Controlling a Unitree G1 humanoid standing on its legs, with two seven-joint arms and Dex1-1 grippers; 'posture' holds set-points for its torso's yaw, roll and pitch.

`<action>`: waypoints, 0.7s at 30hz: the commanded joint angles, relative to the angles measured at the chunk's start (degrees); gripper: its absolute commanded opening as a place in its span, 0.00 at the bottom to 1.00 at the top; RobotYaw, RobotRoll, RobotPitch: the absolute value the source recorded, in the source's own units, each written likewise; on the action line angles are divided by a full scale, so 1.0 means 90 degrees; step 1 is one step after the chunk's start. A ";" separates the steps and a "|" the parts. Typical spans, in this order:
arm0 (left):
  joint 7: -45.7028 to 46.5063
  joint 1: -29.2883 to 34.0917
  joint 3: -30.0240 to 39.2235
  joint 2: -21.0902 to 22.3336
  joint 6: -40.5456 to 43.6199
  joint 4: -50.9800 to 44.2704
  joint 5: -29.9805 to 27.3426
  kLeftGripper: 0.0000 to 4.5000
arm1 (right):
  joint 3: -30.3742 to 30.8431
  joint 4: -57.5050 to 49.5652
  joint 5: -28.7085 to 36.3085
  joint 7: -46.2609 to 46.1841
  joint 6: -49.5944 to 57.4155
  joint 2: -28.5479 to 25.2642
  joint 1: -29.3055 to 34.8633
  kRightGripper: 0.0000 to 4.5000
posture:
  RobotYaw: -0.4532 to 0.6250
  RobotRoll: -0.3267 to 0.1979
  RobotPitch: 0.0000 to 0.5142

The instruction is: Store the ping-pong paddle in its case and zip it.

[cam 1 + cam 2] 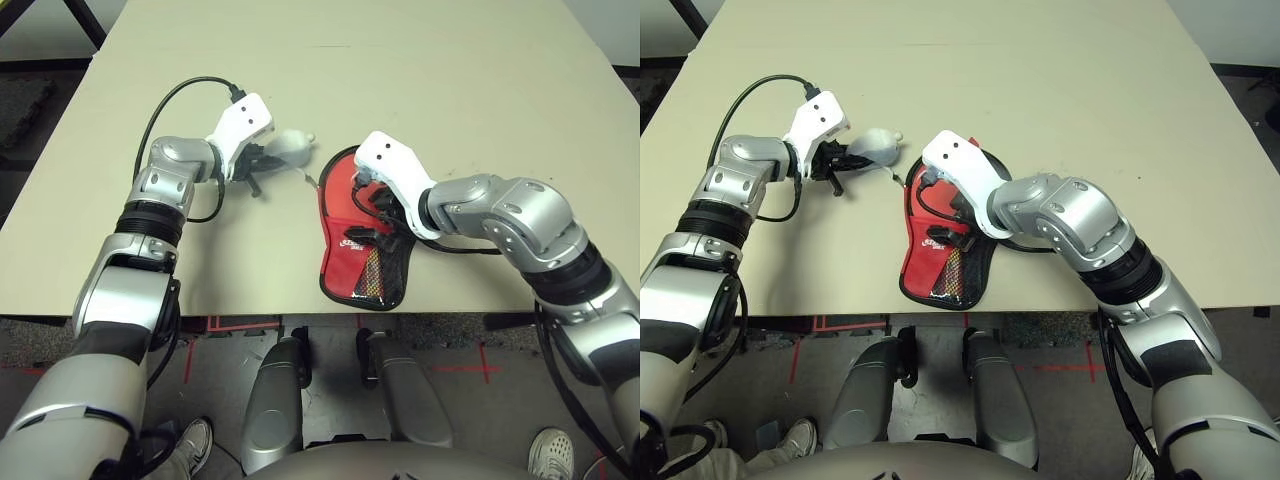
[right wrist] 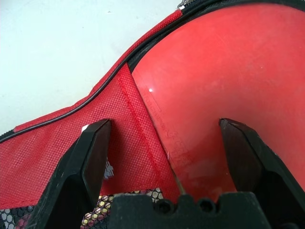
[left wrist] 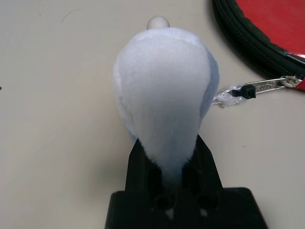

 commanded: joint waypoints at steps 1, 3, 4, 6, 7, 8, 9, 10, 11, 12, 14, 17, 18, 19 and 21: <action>0.0382 -0.0179 -0.0123 -0.0332 -0.0244 0.0537 0.0253 0.02 | 0.0173 -0.0020 -0.0099 0.0124 0.0155 0.0048 0.0203 1.00 | 0.42 0.62 0.51; 0.0733 -0.0402 -0.0085 -0.0592 -0.0396 0.0870 0.0331 0.02 | 0.0200 -0.0002 -0.0162 0.0165 0.0135 0.0060 0.0232 1.00 | 0.42 0.62 0.51; 0.0900 -0.0505 -0.0074 -0.0708 -0.0474 0.1021 0.0374 0.02 | 0.0206 0.0006 -0.0195 0.0182 0.0128 0.0074 0.0245 1.00 | 0.42 0.62 0.52; 0.1272 -0.0714 -0.0058 -0.0953 -0.0617 0.1330 0.0469 0.02 | 0.0212 0.0018 -0.0252 0.0207 0.0130 0.0119 0.0265 1.00 | 0.42 0.62 0.52; 0.1520 -0.0835 -0.0074 -0.1101 -0.0708 0.1499 0.0544 0.02 | 0.0216 0.0029 -0.0281 0.0222 0.0128 0.0144 0.0276 1.00 | 0.43 0.62 0.52; 0.1864 -0.1000 -0.0110 -0.1314 -0.0811 0.1697 0.0646 0.02 | 0.0227 0.0044 -0.0308 0.0242 0.0119 0.0169 0.0289 1.00 | 0.43 0.62 0.52; 0.2185 -0.1145 -0.0112 -0.1501 -0.0885 0.1872 0.0722 0.02 | 0.0239 0.0055 -0.0333 0.0260 0.0108 0.0190 0.0302 1.00 | 0.43 0.62 0.52; 0.2523 -0.1302 -0.0107 -0.1704 -0.0953 0.2032 0.0796 0.02 | 0.0260 0.0062 -0.0358 0.0279 0.0099 0.0216 0.0315 1.00 | 0.43 0.62 0.52; 0.2741 -0.1407 -0.0093 -0.1831 -0.1005 0.2152 0.0845 0.02 | 0.0274 0.0068 -0.0382 0.0294 0.0096 0.0240 0.0320 1.00 | 0.43 0.62 0.52; 0.2984 -0.1511 -0.0071 -0.1959 -0.1051 0.2259 0.0891 0.02 | 0.0284 0.0072 -0.0409 0.0308 0.0098 0.0270 0.0326 1.00 | 0.42 0.62 0.53; 0.3317 -0.1664 -0.0056 -0.2148 -0.1143 0.2399 0.0980 0.02 | 0.0297 0.0084 -0.0456 0.0327 0.0109 0.0332 0.0327 1.00 | 0.41 0.62 0.53; 0.3632 -0.1865 0.0007 -0.2513 -0.1241 0.2522 0.1004 0.02 | 0.0302 0.0087 -0.0515 0.0349 0.0108 0.0378 0.0358 1.00 | 0.41 0.62 0.53; 0.3725 -0.1919 -0.0001 -0.2653 -0.1282 0.2550 0.1032 0.02 | 0.0302 0.0088 -0.0534 0.0354 0.0104 0.0382 0.0383 1.00 | 0.40 0.62 0.53; 0.3781 -0.1951 -0.0005 -0.2734 -0.1316 0.2572 0.1060 0.02 | 0.0302 0.0091 -0.0550 0.0358 0.0105 0.0391 0.0396 1.00 | 0.39 0.62 0.53; 0.3851 -0.1987 -0.0002 -0.2919 -0.1334 0.2608 0.1102 0.02 | 0.0297 0.0079 -0.0590 0.0364 0.0110 0.0390 0.0429 1.00 | 0.39 0.62 0.53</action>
